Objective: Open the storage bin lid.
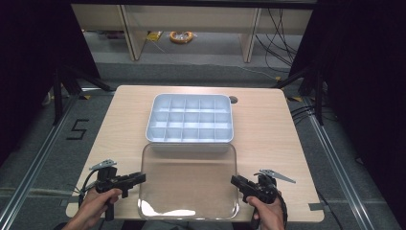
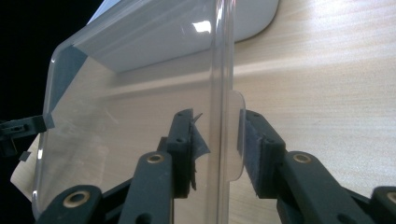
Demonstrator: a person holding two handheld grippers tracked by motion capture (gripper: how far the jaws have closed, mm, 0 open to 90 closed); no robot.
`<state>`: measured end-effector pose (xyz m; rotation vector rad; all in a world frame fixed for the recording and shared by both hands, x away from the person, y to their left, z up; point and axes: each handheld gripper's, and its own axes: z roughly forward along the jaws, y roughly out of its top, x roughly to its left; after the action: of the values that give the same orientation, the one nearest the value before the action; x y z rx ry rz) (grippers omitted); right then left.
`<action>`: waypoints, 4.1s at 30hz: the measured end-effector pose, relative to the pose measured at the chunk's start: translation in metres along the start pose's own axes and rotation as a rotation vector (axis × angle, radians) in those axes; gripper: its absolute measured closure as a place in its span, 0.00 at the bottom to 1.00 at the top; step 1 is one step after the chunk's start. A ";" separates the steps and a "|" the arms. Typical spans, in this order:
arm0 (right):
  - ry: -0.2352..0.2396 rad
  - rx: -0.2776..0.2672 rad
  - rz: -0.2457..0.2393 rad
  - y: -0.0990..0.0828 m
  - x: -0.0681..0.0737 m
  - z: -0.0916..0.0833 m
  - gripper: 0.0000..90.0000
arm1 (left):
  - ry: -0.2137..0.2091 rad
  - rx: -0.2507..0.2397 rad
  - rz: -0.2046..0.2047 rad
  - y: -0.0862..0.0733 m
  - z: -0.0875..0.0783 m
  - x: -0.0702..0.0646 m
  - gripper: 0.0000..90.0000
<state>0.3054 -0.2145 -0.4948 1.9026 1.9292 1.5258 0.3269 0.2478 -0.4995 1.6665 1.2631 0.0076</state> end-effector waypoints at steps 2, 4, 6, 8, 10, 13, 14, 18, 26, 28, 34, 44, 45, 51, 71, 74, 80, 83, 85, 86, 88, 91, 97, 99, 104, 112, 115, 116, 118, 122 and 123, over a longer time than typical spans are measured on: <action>-0.011 -0.001 -0.044 0.000 -0.003 0.000 0.74 | 0.000 0.002 -0.001 0.000 0.001 0.001 0.73; -0.004 -0.004 -0.043 -0.002 -0.004 0.004 0.74 | 0.019 0.001 -0.007 -0.002 0.003 0.002 0.72; -0.005 0.008 -0.048 -0.002 -0.005 0.005 0.73 | 0.009 0.025 -0.016 -0.003 0.004 0.004 0.72; -0.011 0.021 -0.014 -0.004 -0.003 0.006 0.73 | 0.019 0.018 -0.023 -0.004 0.004 0.004 0.72; -0.023 0.033 -0.037 -0.005 -0.006 0.007 0.72 | 0.022 0.016 -0.017 -0.004 0.005 0.004 0.72; -0.030 0.031 -0.065 -0.005 -0.008 0.009 0.72 | 0.019 0.029 -0.032 -0.004 0.006 0.007 0.72; -0.028 0.043 -0.008 -0.006 -0.004 0.010 0.72 | 0.017 0.035 -0.037 -0.004 0.006 0.008 0.71; -0.033 0.049 -0.055 -0.006 -0.010 0.013 0.71 | 0.024 0.041 -0.045 -0.004 0.010 0.010 0.71; -0.032 0.056 -0.045 -0.006 -0.012 0.019 0.70 | 0.034 0.067 -0.048 -0.004 0.013 0.012 0.70; -0.040 0.055 -0.045 -0.006 -0.013 0.019 0.70 | 0.036 0.068 -0.053 -0.004 0.014 0.013 0.69; -0.038 0.067 -0.055 -0.006 -0.015 0.021 0.70 | 0.048 0.071 -0.045 -0.004 0.016 0.012 0.68; -0.066 0.084 -0.054 -0.007 -0.014 0.024 0.68 | 0.074 0.106 -0.009 -0.004 0.020 0.011 0.65; -0.066 0.081 -0.049 -0.006 -0.014 0.024 0.68 | 0.077 0.113 -0.001 -0.004 0.020 0.011 0.64; -0.078 0.064 -0.013 -0.003 -0.012 0.024 0.66 | 0.111 0.078 0.017 0.001 0.018 0.011 0.55; -0.085 -0.015 -0.102 0.012 -0.019 0.013 0.46 | 0.090 0.036 0.043 0.004 0.013 0.008 0.40; -0.081 -0.016 -0.130 0.013 -0.021 0.013 0.40 | 0.078 0.022 0.039 0.004 0.013 0.007 0.36; -0.062 -0.001 -0.163 0.013 -0.015 0.009 0.34 | 0.019 0.015 0.055 0.005 0.011 0.004 0.28; -0.077 -0.010 -0.194 0.013 -0.012 0.007 0.30 | 0.009 0.012 0.060 0.005 0.010 0.002 0.26; -0.078 0.001 -0.157 0.012 -0.006 0.005 0.30 | 0.009 0.000 0.062 0.004 0.010 0.001 0.26; -0.093 -0.003 -0.217 0.013 -0.009 0.005 0.30 | 0.005 0.011 0.069 0.004 0.009 0.000 0.25; -0.092 -0.018 -0.230 0.013 -0.007 0.004 0.30 | 0.004 0.011 0.080 0.004 0.008 0.000 0.24; -0.096 -0.030 -0.257 0.013 -0.004 0.003 0.30 | 0.004 0.014 0.088 0.004 0.008 -0.002 0.23; -0.106 -0.037 -0.275 0.012 -0.002 -0.002 0.29 | -0.010 0.016 0.105 0.002 0.007 -0.006 0.22; -0.108 -0.050 -0.270 0.010 -0.002 -0.003 0.29 | -0.019 0.020 0.100 0.002 0.007 -0.006 0.22; -0.111 -0.053 -0.272 0.006 -0.004 -0.010 0.29 | -0.015 0.018 0.101 0.001 0.005 -0.006 0.22; -0.114 -0.058 -0.248 -0.001 -0.003 -0.022 0.28 | -0.023 0.020 0.108 -0.005 0.001 -0.011 0.22; -0.112 -0.057 -0.272 -0.004 -0.004 -0.025 0.27 | -0.028 0.024 0.117 -0.008 -0.001 -0.012 0.22; -0.102 -0.051 -0.278 -0.004 -0.004 -0.028 0.27 | -0.029 0.021 0.116 -0.009 -0.002 -0.013 0.22; -0.091 -0.053 -0.285 -0.007 -0.004 -0.031 0.25 | -0.028 0.022 0.113 -0.011 -0.003 -0.014 0.23; -0.085 -0.040 -0.292 -0.009 -0.003 -0.035 0.24 | -0.029 0.029 0.116 -0.013 -0.005 -0.014 0.23; -0.075 -0.039 -0.286 -0.010 -0.003 -0.036 0.24 | -0.025 0.017 0.113 -0.015 -0.005 -0.015 0.23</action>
<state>0.2766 -0.2359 -0.4847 1.5618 2.0172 1.3789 0.3067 0.2395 -0.4991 1.7457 1.1524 0.0440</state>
